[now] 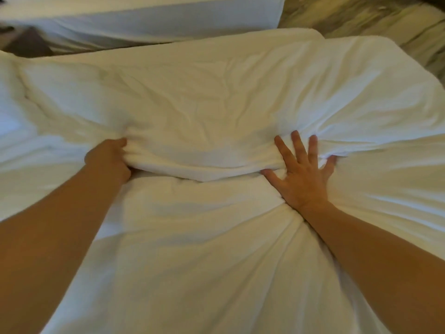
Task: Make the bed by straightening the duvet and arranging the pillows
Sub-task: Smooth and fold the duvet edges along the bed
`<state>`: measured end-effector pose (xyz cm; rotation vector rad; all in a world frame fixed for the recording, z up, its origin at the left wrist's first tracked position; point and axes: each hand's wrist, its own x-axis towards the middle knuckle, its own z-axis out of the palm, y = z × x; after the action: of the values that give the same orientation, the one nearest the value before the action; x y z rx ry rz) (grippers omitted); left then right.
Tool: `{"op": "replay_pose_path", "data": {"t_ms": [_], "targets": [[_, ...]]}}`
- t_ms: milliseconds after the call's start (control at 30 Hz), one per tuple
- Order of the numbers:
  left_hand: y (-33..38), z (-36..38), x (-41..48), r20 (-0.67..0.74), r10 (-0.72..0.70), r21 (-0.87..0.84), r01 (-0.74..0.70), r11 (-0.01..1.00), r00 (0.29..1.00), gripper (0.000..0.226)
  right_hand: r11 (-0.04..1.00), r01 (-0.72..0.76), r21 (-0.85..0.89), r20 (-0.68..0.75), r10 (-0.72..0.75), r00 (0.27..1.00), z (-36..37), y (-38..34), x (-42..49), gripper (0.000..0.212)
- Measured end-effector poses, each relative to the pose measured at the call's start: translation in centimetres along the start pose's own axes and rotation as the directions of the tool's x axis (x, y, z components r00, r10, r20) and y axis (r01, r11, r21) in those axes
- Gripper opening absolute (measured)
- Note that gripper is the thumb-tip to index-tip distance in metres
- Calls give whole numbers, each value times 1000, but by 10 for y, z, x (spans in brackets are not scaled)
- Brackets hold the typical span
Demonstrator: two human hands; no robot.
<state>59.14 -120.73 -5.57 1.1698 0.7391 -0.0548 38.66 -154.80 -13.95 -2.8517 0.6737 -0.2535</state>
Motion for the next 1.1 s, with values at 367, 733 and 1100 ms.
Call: {"op": "replay_pose_path", "data": {"t_ms": [367,733,1100], "targets": [[-30,-92,-7,130,150,67,-160,985,980,52,998,-50,45,122,44,991,-28,-9,-3,79],[-26,-112,24,473,-48,-139,128,982,880,29,980,28,198,83,-45,996,-5,-348,-16,78],[78,-141,73,234,434,399,-493,773,870,84,992,-123,-17,40,124,991,79,-363,-29,73]]}}
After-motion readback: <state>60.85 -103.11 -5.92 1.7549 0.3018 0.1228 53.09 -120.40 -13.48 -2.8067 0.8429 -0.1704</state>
